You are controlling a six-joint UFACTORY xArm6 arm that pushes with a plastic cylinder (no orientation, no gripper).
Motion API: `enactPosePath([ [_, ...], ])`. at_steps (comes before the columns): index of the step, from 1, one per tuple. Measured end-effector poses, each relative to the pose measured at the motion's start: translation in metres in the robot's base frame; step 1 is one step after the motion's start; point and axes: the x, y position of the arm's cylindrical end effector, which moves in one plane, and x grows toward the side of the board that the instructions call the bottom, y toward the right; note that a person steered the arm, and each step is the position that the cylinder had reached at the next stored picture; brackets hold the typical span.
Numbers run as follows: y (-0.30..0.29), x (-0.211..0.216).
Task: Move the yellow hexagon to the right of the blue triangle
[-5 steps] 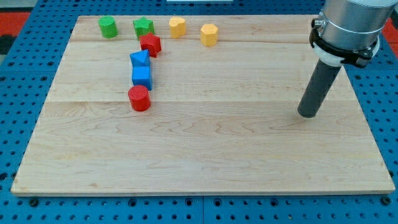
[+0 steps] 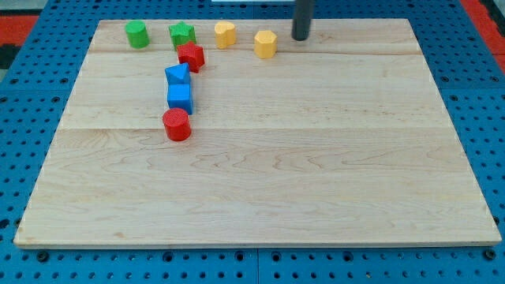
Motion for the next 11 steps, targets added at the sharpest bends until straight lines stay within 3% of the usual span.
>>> enactPosePath([
  [1,-0.075,0.008],
  [2,-0.085,0.027],
  [4,-0.037,0.026],
  [7,-0.120,0.054],
  [10,-0.127,0.077],
  [11,-0.061,0.027],
])
